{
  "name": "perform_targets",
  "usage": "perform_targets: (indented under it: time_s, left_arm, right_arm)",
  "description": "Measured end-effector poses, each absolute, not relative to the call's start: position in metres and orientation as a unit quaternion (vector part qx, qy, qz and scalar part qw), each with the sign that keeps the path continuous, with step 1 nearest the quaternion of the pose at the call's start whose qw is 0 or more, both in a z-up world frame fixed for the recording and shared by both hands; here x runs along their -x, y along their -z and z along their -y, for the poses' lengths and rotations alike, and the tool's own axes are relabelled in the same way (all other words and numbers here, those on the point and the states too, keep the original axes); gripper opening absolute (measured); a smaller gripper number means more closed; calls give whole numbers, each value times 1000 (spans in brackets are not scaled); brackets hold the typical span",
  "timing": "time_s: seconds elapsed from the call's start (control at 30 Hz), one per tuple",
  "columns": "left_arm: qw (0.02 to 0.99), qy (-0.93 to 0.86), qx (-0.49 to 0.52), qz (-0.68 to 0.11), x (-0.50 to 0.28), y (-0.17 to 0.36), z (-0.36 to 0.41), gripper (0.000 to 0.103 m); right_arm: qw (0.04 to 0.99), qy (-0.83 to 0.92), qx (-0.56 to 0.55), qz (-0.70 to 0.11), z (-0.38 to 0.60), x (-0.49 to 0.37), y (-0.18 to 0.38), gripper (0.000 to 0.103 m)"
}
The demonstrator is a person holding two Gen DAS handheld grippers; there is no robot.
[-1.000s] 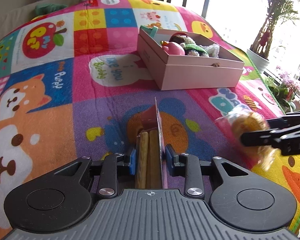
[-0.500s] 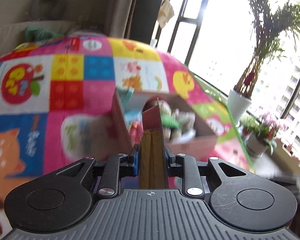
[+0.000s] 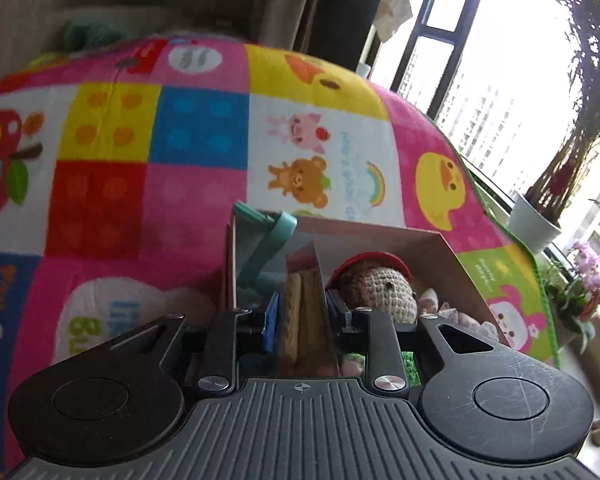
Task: Organize objects
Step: 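Lower the block into the box with the left gripper while the right gripper drops the snack in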
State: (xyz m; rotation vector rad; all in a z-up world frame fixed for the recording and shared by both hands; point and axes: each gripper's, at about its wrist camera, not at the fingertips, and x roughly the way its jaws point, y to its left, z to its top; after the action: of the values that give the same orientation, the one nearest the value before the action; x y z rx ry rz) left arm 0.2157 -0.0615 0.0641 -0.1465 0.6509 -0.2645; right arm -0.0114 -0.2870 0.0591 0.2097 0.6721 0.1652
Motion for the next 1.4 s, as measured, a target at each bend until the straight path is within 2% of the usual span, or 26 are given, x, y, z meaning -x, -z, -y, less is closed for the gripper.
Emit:
perform_targets:
  time_s: [0.1,0.3,0.5,0.67,0.77,0.97,1.17,1.3,1.4]
  left_arm:
    - [957,135,63,-249,-192,-87,51,28]
    - [949,175,129,-230,-145,-108,14,28]
    - [927,166,175,-286,-118,-77,-8,28]
    - [921,155,174,-312,-113,-63,-20,28]
    - [916,161,179,-320,-114,-60,-26,28]
    - [911,163,190,-328,-133,-55,-12,28]
    - [913,121,134,-366,-149,-47,10,43]
    - [921,103,102,-360,-146,-47,8,61]
    - [926,94,82,-358,-136,-50,-1,62]
  right_arm:
    - [934,-74,-100,-336,287,4,-55,56]
    - [949,-87,-77,-293,284,-22,-84,56]
    - [952,-93,-65,-286,273,-119,-104,56]
    - [937,-66,-47,-341,251,-194,-70,55]
    - [935,-57,-58,-345,252,-200,-56,56]
    - [941,-65,-48,-328,260,-161,-72,62]
    - [952,-52,-27,-300,272,-106,-87,63]
    - [944,-47,-23,-327,279,-94,-74,62]
    - [938,-52,-28,-342,279,-93,-66,58]
